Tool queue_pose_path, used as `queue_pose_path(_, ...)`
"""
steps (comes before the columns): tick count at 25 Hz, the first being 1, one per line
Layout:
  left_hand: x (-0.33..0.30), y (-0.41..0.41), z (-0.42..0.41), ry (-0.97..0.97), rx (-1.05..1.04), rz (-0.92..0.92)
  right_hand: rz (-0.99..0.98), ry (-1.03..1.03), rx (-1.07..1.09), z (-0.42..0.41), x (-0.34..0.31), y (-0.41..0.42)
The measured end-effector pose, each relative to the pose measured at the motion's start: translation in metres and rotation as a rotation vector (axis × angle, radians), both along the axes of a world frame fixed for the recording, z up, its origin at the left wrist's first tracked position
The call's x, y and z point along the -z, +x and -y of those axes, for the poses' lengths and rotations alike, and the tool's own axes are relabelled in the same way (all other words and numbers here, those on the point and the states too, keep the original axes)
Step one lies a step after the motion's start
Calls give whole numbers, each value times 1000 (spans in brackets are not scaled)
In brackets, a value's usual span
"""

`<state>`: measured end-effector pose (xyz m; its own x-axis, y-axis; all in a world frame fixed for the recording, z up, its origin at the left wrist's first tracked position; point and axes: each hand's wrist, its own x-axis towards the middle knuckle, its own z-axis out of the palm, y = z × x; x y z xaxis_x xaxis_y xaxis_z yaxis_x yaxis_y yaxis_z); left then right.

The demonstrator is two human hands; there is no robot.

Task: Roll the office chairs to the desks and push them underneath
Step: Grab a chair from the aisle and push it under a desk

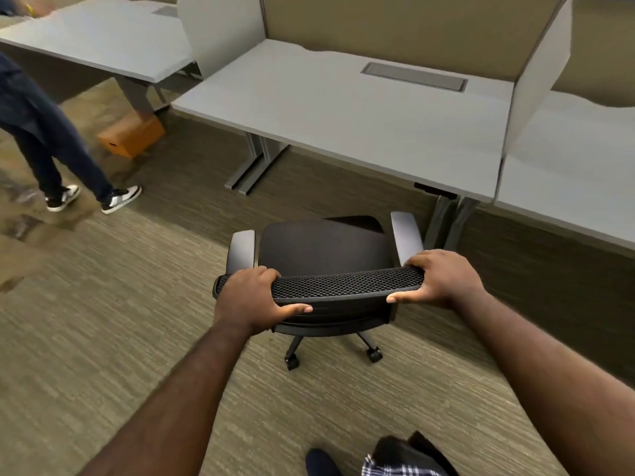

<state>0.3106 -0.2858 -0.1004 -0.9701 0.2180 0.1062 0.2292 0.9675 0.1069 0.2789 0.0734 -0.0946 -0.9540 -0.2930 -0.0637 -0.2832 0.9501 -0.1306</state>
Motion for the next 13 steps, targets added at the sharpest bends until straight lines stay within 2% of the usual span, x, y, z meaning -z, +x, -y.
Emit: queue_pose_path(13,2,-188,71,-15,-13,11,-121,-34,12,72,6,-184)
